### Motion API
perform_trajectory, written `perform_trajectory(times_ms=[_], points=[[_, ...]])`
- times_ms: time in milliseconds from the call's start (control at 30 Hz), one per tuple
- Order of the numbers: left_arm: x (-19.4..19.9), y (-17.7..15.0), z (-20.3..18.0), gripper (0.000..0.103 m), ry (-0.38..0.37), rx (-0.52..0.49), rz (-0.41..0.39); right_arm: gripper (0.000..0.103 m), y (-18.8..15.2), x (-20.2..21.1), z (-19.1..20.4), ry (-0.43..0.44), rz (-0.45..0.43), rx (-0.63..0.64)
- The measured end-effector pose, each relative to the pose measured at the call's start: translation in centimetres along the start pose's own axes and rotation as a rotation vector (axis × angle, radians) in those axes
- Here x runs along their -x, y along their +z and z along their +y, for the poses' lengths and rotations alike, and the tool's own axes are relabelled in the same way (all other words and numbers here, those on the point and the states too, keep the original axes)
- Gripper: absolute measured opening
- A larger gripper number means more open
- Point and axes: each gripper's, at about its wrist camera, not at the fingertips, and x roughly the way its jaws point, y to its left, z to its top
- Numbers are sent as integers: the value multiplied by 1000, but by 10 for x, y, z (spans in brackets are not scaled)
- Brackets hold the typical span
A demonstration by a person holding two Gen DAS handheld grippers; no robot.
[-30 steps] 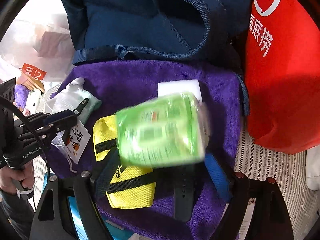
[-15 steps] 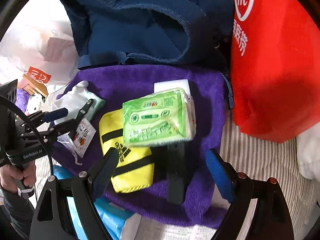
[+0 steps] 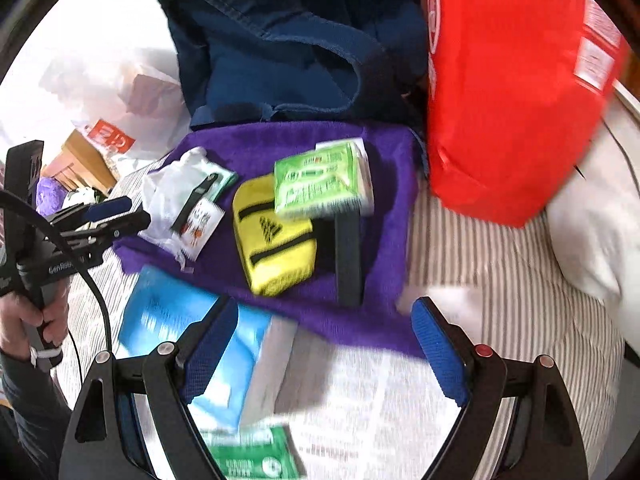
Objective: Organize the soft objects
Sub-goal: 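Lay the green wipes pack on the towel with the right tool while the left tool releases the strap piece, then reach down and grasp the white crumpled tissue on the newspaper with the left tool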
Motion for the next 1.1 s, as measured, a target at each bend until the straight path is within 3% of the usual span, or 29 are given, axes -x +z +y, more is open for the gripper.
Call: perform_trajectory(times_ms=[167,400,567,733,867,1100], points=[[18,-26,0,60,7,9,1,88,-40,18,4,-6,-3,1],[41,-60,-4,60,7,27,-18,88,-108,17,23,1,66,32],[59,-90,-23,60,-20,-43,-32,88,-138,18,20,16,80,-13],[76,-119,-45,70,-87,-109,-75,88,-153,33,7,2,42,-45],[60,-139,-58,70,-57,-152,-51,88,-163,43,-7,-13,24,-71],[18,-153,-64,67,-12,-137,-3,88,-181,38,-11,-14,53,-87]])
